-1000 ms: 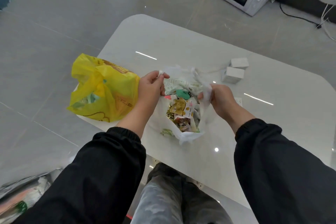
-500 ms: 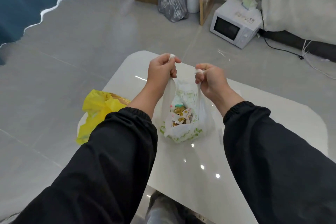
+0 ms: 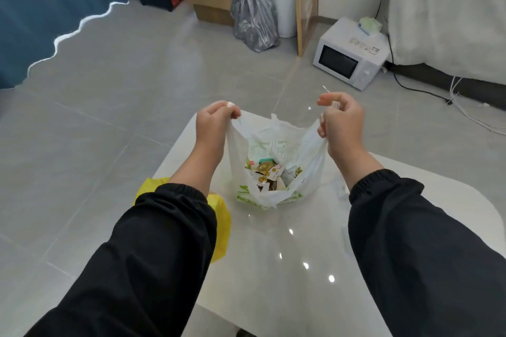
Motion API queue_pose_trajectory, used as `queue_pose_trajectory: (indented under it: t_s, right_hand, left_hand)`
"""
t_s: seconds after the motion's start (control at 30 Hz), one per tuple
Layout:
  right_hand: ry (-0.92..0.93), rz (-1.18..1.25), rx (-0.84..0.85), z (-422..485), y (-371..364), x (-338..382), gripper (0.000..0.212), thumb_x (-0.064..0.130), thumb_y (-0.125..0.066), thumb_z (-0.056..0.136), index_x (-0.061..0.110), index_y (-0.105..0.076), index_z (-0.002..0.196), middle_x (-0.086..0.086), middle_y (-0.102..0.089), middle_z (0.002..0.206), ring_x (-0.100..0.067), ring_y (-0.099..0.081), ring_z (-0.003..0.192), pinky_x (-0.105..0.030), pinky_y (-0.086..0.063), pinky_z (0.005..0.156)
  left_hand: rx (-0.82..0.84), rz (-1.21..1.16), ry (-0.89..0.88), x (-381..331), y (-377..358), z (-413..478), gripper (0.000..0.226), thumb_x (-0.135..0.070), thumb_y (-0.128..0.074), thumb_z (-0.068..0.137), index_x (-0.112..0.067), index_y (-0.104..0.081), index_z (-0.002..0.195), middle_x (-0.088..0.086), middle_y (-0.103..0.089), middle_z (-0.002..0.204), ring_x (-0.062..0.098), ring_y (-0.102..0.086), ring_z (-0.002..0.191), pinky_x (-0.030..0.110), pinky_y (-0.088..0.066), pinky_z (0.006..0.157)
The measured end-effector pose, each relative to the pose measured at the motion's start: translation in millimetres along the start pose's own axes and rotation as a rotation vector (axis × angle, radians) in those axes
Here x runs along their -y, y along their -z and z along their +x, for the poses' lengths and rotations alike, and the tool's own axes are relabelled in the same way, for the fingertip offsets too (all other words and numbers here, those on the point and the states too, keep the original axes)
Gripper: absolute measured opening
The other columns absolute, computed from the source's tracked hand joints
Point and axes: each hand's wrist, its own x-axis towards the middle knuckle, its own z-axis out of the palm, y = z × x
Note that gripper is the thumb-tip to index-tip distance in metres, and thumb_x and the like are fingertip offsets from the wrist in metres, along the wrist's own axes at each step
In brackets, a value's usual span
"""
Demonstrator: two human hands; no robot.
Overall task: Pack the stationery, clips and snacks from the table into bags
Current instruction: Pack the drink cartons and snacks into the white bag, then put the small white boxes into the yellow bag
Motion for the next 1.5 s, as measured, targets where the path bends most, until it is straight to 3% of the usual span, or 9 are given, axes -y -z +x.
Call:
queue_pose_trajectory:
  t_s: [0.13, 0.27, 0.4, 0.5, 0.73, 0.87, 1.03, 1.3, 1.5]
  right_hand:
    - [0.168, -0.161, -0.133, 15.5, -10.8, -4.2, 0.039, -0.002, -0.036, 0.072, 0.028, -0.058, 0.084, 0.001, -0.065, 0.094, -0.016, -0.051, 0.074, -0.038, -0.046, 0.072]
    - [0.224, -0.32, -0.19, 19.0, -22.7, -13.0, 0.034, -0.006, -0.034, 0.089, 0.01, -0.057, 0.109, 0.002, -0.059, 0.101, -0.012, -0.054, 0.091, -0.015, -0.042, 0.077]
    - [0.119, -0.567, -0.061, 25.0, -24.7, -41.4, 0.045, -0.008, -0.031, 0.086, 0.01, -0.051, 0.123, -0.008, -0.056, 0.103, -0.021, -0.051, 0.084, -0.029, -0.041, 0.071]
    - [0.006, -0.731, 0.053, 27.0, -28.3, -54.0, 0.055, -0.013, -0.032, 0.084, 0.007, -0.044, 0.133, -0.009, -0.047, 0.135, -0.026, -0.051, 0.109, -0.026, -0.038, 0.081]
    - [0.085, -0.97, 0.054, 29.1, -15.2, -90.1, 0.051, -0.012, -0.033, 0.088, 0.004, -0.043, 0.135, -0.012, -0.044, 0.135, -0.029, -0.049, 0.114, -0.029, -0.04, 0.086]
    - [0.168, -1.098, -0.004, 22.2, -9.4, -109.7, 0.053, 0.002, -0.043, 0.091, 0.008, -0.032, 0.143, -0.016, -0.037, 0.134, -0.031, -0.042, 0.113, -0.036, -0.041, 0.089]
    - [-0.143, -1.284, 0.467, 10.9, -5.8, -141.3, 0.059, 0.028, -0.041, 0.097, 0.015, -0.016, 0.15, -0.022, -0.026, 0.147, -0.036, -0.028, 0.132, -0.047, -0.033, 0.103]
    - [0.142, -1.127, -0.015, 0.6, 28.8, -123.1, 0.058, 0.019, -0.05, 0.092, 0.019, -0.03, 0.146, -0.018, -0.021, 0.15, -0.033, -0.025, 0.136, -0.043, -0.028, 0.111]
    - [0.192, -0.946, 0.114, -9.1, 69.6, -128.2, 0.062, 0.026, -0.048, 0.094, 0.018, -0.021, 0.149, -0.01, -0.011, 0.156, -0.025, -0.012, 0.144, -0.037, -0.018, 0.116]
  left_hand:
    - [0.028, -0.04, 0.038, -8.4, 12.1, 23.3, 0.024, -0.011, -0.052, 0.064, -0.021, -0.059, 0.044, 0.001, -0.068, 0.076, 0.019, -0.058, 0.09, 0.03, -0.042, 0.085]
    - [0.016, -0.06, 0.088, -10.0, 15.6, 38.0, 0.023, -0.006, -0.048, 0.075, -0.013, -0.054, 0.054, 0.009, -0.068, 0.088, 0.024, -0.063, 0.09, 0.033, -0.049, 0.081]
    - [-0.097, 0.114, 0.164, 17.6, 42.6, 51.8, 0.028, -0.006, -0.043, 0.092, -0.01, -0.05, 0.065, 0.001, -0.067, 0.095, 0.022, -0.064, 0.066, 0.033, -0.052, 0.06]
    - [-0.134, 0.308, 0.194, 50.5, 60.0, 56.3, 0.026, -0.012, -0.042, 0.095, -0.013, -0.054, 0.073, 0.004, -0.066, 0.089, 0.017, -0.055, 0.051, 0.03, -0.044, 0.051]
    - [-0.222, 0.332, 0.394, 106.9, 67.8, 49.2, 0.022, -0.009, -0.037, 0.096, -0.011, -0.053, 0.081, 0.017, -0.066, 0.096, 0.022, -0.064, 0.069, 0.036, -0.055, 0.062]
    - [-0.269, 0.602, 0.182, 116.8, 59.4, 35.5, 0.014, -0.014, -0.037, 0.096, -0.009, -0.05, 0.1, 0.008, -0.057, 0.099, 0.028, -0.058, 0.093, 0.034, -0.041, 0.07]
    - [0.16, 0.969, 0.164, 143.7, 47.1, 25.1, 0.058, -0.017, -0.045, 0.095, -0.013, -0.021, 0.148, 0.007, -0.028, 0.15, 0.028, -0.03, 0.136, 0.042, -0.029, 0.108]
    - [-0.197, 1.148, -0.104, 110.6, 30.9, 15.8, 0.085, -0.005, -0.053, 0.083, -0.019, -0.003, 0.151, 0.014, -0.004, 0.158, 0.031, -0.009, 0.145, 0.054, -0.015, 0.113]
    - [0.302, 1.434, -0.631, 118.0, -29.5, -19.5, 0.076, -0.012, -0.05, 0.076, -0.017, -0.02, 0.146, 0.017, -0.018, 0.154, 0.036, -0.015, 0.143, 0.057, -0.015, 0.112]
